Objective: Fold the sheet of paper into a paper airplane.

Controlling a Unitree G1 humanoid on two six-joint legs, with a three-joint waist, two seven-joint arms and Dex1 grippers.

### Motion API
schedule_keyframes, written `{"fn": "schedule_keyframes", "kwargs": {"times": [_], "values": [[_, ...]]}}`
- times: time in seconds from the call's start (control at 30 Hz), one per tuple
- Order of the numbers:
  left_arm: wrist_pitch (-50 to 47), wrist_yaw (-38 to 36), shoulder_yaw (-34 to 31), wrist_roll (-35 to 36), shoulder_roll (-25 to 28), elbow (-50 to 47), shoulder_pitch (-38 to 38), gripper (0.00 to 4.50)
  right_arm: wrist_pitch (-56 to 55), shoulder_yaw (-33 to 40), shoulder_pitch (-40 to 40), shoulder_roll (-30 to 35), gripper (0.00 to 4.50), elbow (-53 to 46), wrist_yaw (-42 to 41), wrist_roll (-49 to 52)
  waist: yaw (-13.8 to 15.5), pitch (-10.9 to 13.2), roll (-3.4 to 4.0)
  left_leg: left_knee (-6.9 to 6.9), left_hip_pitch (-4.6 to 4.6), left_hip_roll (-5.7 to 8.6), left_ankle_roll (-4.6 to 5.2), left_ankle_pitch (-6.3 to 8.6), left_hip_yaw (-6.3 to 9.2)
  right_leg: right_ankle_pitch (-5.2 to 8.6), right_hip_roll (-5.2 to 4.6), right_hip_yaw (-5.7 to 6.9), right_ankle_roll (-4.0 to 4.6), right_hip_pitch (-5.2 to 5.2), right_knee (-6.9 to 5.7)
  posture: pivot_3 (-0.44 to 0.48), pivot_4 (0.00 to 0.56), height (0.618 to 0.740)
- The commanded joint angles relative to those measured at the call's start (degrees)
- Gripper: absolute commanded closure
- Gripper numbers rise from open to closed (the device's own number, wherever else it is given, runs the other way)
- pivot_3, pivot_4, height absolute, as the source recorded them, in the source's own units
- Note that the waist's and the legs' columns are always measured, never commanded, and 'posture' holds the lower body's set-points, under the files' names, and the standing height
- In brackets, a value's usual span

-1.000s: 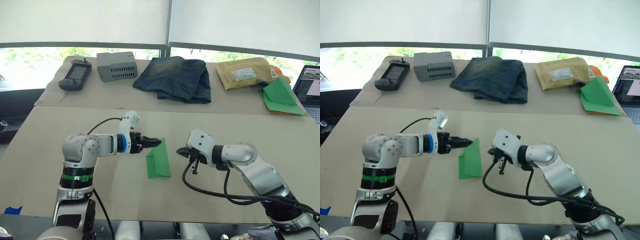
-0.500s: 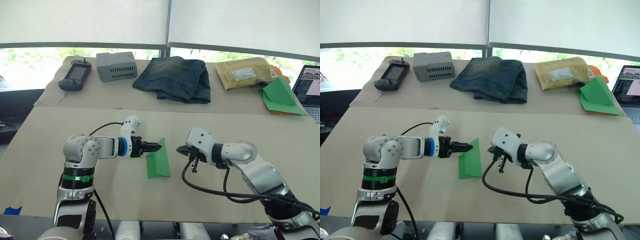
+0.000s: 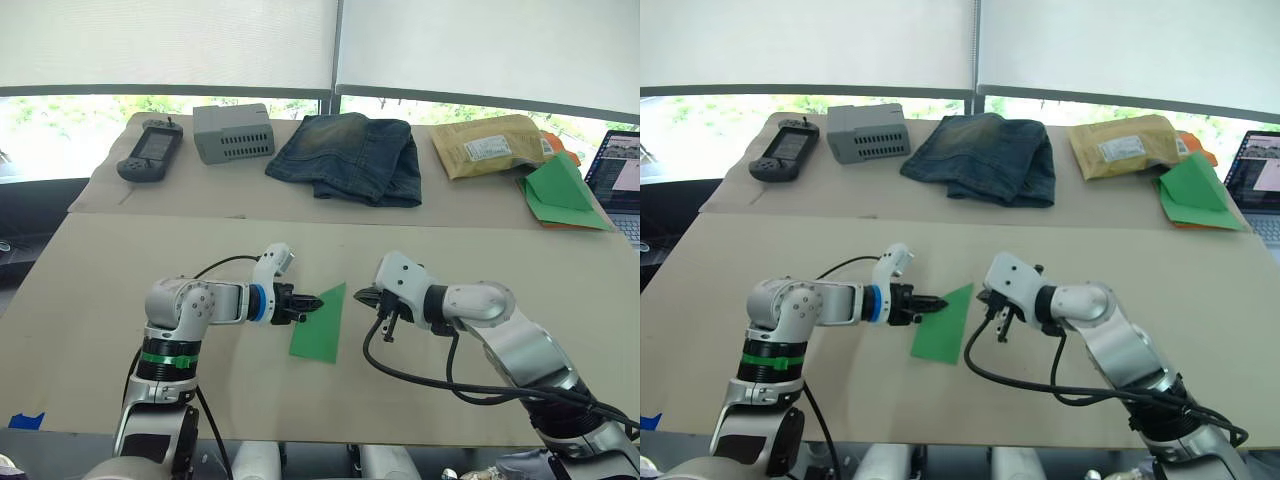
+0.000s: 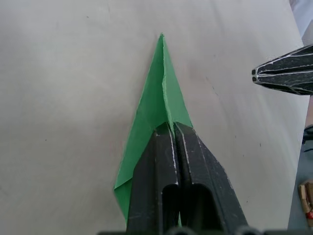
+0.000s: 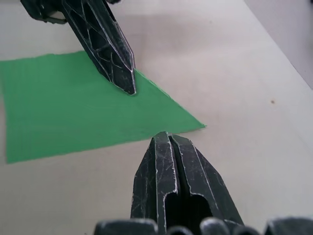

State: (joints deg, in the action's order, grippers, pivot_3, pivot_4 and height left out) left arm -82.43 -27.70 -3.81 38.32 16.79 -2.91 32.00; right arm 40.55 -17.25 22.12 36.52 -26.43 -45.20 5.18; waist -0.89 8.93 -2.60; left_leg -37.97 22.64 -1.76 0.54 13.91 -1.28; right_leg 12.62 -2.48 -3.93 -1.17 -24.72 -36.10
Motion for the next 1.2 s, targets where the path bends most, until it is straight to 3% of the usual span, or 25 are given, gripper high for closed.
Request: {"fn": "schedule_keyframes", "kwargs": {"times": [0.03,0.4,0.6,0.77,0.97,1.2], "values": [[-0.21,4.72,-6.9,0.17,-4.14,1.18,1.59,4.48,-1.19,2.88,1.9,0.61,4.5,-0.49,1.66,-0.81,0.01,0.0,0.0,0.0,0.0,0.0,0.0,0.0,0.0,0.0,0.0,0.0,0.0,0.0,0.01,0.0,0.15,0.74],[-3.92,27.56,-31.46,-1.24,-23.87,-1.25,5.13,4.48,-1.85,4.52,4.66,1.03,4.5,2.32,3.72,-2.33,0.03,0.0,-0.03,-0.16,0.08,0.03,0.0,0.0,0.03,-0.12,-0.03,-0.01,-0.09,0.05,0.06,0.0,0.15,0.74],[-5.56,41.78,-47.84,1.78,-38.36,-4.72,9.43,4.48,-2.34,4.12,4.95,0.62,4.5,2.92,3.85,-2.4,-0.8,0.01,-0.05,-0.16,0.03,0.01,-0.01,0.0,0.1,-0.15,0.0,-0.03,-0.1,0.04,-0.02,0.0,0.15,0.74],[-6.85,46.8,-49.56,7.97,-42.22,-4.93,9.72,4.48,-2.7,3.99,4.92,0.77,4.5,3.14,3.74,-2.42,-0.54,0.02,-0.07,-0.17,-0.34,0.06,-0.07,-0.02,0.08,-0.21,-0.04,-0.04,-0.19,0.48,0.08,0.0,0.15,0.74],[-7.03,49.26,-46.53,14.31,-40.95,-4.05,8.44,4.48,-2.49,3.75,5.01,0.42,4.5,2.97,3.94,-2.39,-0.25,0.02,-0.08,-0.18,-0.31,0.07,-0.16,-0.08,0.08,-0.25,-0.02,-0.05,-0.23,0.44,0.09,0.0,0.15,0.74],[-6.98,52.19,-46.43,22.6,-34.52,-2.76,7.82,2.32,-2.19,3.67,5.25,0.08,4.5,2.8,3.73,-2.06,-0.1,0.03,-0.09,-0.18,-0.28,0.07,-0.17,-0.08,0.07,-0.26,-0.03,-0.06,-0.22,0.43,0.12,0.0,0.15,0.74]]}}
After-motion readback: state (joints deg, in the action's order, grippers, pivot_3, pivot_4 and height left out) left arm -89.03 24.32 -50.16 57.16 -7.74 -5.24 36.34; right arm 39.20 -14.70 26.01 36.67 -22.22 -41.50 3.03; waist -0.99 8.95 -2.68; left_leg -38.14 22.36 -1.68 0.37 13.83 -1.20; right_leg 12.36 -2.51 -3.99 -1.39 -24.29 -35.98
